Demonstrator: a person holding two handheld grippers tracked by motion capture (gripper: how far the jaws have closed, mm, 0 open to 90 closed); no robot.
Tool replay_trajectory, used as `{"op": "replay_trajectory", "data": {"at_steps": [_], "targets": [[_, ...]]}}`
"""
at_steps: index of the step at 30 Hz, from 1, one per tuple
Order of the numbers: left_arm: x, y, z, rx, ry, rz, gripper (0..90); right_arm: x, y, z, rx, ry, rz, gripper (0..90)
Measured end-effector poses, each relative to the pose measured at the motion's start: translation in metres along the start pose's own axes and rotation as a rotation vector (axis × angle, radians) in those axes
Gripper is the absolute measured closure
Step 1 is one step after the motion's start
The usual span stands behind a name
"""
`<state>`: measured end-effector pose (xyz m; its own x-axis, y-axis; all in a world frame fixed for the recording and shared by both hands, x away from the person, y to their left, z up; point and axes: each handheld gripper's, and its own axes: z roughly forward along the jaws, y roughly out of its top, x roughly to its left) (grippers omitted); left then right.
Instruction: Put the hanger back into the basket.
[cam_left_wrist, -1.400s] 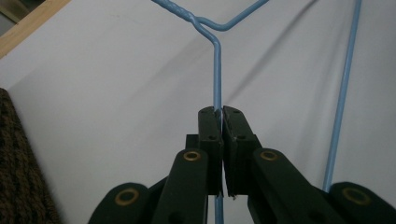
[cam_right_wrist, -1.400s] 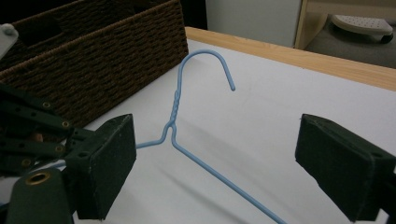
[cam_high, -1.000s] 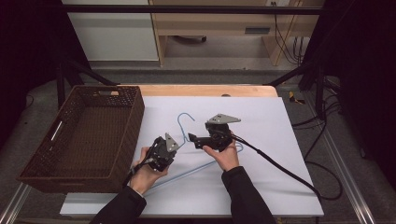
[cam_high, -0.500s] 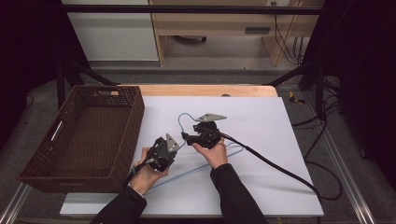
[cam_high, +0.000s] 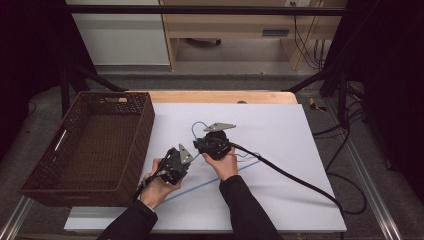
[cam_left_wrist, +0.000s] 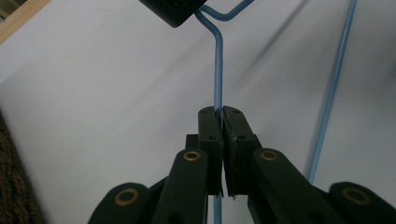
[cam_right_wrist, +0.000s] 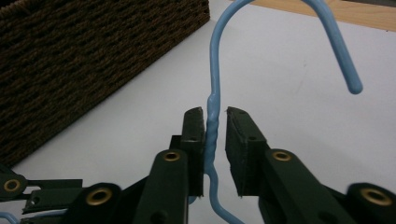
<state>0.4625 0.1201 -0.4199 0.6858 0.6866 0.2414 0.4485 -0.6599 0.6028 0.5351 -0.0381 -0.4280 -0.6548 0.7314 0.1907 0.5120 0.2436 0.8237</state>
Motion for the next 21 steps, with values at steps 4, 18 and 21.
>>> {"op": "replay_trajectory", "data": {"at_steps": [4, 18, 21], "targets": [[-0.0002, -0.0001, 0.0005, 0.002, -0.001, 0.002, 87.0, 0.0003, 0.0006, -0.0002, 0.008, 0.014, 0.024, 84.4], [0.008, -0.0001, 0.0053, 0.001, -0.057, -0.035, 67.7, 0.0012, 0.001, -0.0012, 0.004, 0.016, 0.058, 85.7], [0.0093, 0.0006, 0.0097, 0.008, -0.067, -0.031, 70.0, 0.0015, 0.0009, -0.0016, 0.003, 0.018, 0.056, 85.6]]}}
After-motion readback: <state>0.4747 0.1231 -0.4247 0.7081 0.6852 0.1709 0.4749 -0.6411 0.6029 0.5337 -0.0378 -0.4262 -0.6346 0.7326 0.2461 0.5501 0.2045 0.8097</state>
